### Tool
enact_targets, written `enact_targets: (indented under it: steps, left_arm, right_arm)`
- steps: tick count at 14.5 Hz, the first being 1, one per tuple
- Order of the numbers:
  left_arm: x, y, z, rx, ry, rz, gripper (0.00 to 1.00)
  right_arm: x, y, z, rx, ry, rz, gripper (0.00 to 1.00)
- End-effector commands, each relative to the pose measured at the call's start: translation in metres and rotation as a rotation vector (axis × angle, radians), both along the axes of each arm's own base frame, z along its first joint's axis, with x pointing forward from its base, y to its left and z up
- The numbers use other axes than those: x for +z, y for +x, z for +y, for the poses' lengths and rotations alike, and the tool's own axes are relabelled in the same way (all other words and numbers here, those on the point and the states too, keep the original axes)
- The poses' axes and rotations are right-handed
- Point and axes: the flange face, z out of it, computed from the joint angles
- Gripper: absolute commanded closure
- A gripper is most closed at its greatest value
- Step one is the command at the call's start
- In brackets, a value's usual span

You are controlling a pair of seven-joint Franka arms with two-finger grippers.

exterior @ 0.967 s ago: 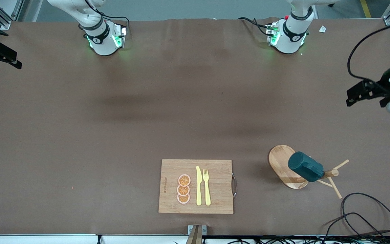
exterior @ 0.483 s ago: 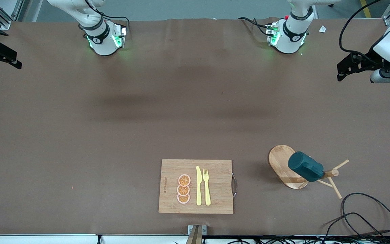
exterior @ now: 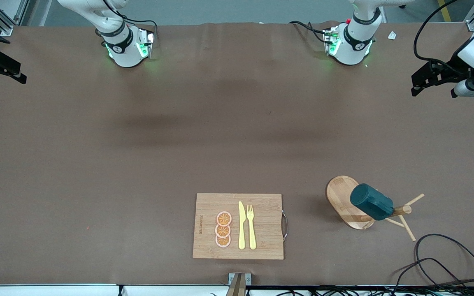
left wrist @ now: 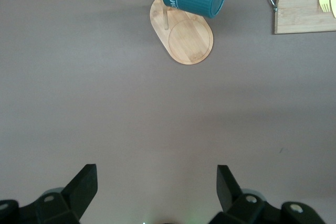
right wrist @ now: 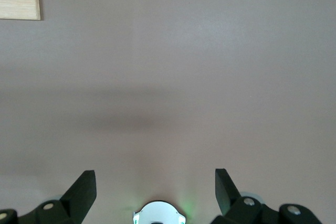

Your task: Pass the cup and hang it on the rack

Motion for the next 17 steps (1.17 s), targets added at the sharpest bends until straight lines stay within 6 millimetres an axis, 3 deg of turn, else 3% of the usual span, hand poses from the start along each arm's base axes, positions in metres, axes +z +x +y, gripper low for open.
enact_targets:
  steps: [1, 3, 5, 10, 17]
  left_arm:
    - [-0.003, -0.007, -0.011, -0.007, -0.003, 0.016, 0.0]
    - [-0.002, -0.009, -0.023, 0.004, 0.002, 0.012, 0.0]
    - [-0.004, -0.012, -0.023, 0.009, 0.008, 0.03, 0.0]
    - [0.01, -0.007, 0.012, 0.038, 0.002, 0.014, 0.0]
    - [0.01, 0.0, 0.013, 0.053, -0.001, 0.011, 0.0]
  right_arm:
    - [0.001, -0.007, -0.001, 0.008, -0.002, -0.004, 0.0]
    - [0.001, -0.007, -0.001, 0.008, -0.001, -0.002, 0.0]
    - [0.001, -0.007, -0.001, 0.008, -0.002, -0.004, 0.0]
    - [0.001, -0.007, -0.001, 0.008, -0.001, -0.002, 0.0]
    - [0.001, -0.006, -0.001, 0.008, -0.002, -0.005, 0.0]
